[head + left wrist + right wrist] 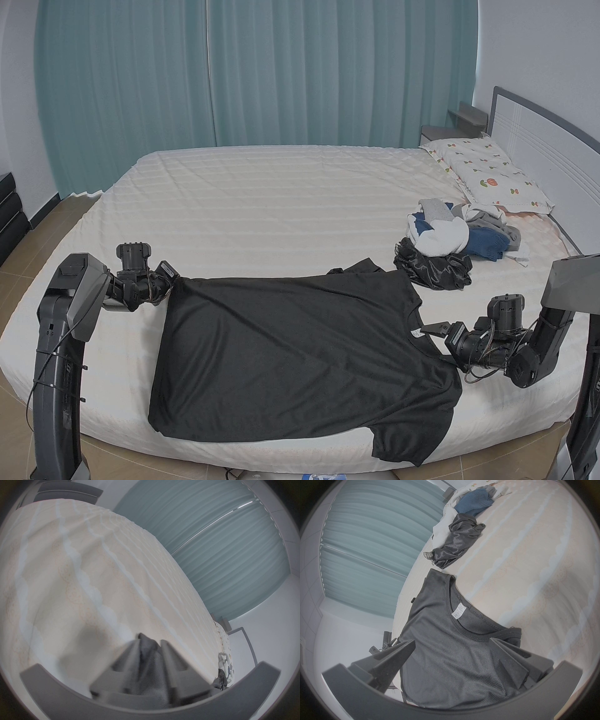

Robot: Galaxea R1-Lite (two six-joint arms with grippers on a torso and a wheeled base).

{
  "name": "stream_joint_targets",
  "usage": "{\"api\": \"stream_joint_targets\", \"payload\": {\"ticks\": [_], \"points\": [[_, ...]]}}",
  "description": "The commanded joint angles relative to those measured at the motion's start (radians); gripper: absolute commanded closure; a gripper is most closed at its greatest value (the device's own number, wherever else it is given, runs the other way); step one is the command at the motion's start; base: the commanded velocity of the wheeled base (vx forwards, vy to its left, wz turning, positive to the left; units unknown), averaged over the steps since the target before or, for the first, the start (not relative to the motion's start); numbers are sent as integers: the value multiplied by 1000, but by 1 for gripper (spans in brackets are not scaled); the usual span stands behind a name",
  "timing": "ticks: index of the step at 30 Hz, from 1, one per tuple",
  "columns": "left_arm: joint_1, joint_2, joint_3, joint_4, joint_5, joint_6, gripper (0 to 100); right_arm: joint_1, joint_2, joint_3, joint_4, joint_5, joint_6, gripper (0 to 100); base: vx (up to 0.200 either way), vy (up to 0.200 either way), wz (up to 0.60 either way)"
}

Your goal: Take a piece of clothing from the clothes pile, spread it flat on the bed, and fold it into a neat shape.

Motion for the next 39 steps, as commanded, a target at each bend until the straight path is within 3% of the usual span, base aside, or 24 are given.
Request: {"api": "stream_joint_targets", "payload": {"ticks": [1, 8, 12, 21, 29, 30, 39], "points": [[-6, 4, 1, 0, 0, 5, 100, 1, -1, 0, -1, 1, 0, 0, 0, 0, 0], [5, -4, -18, -14, 31, 1, 100, 1, 1, -3, -1, 1, 0, 0, 0, 0, 0], [5, 13, -37, -114, 87, -64, 100, -1, -1, -5, -1, -1, 0, 0, 0, 0, 0], [6, 44, -91, -132, 90, -76, 100, -4, -1, -11, -4, -4, -2, 0, 0, 0, 0], [6, 55, -105, -128, 93, -74, 100, -2, 30, -2, -73, -50, -5, 0, 0, 0, 0], [6, 55, -105, -128, 93, -74, 0, -2, 33, -7, -75, -59, -6, 0, 0, 0, 0], [6, 50, -102, -131, 101, -74, 0, -21, 21, 6, -75, -64, -40, 0, 0, 0, 0]]}}
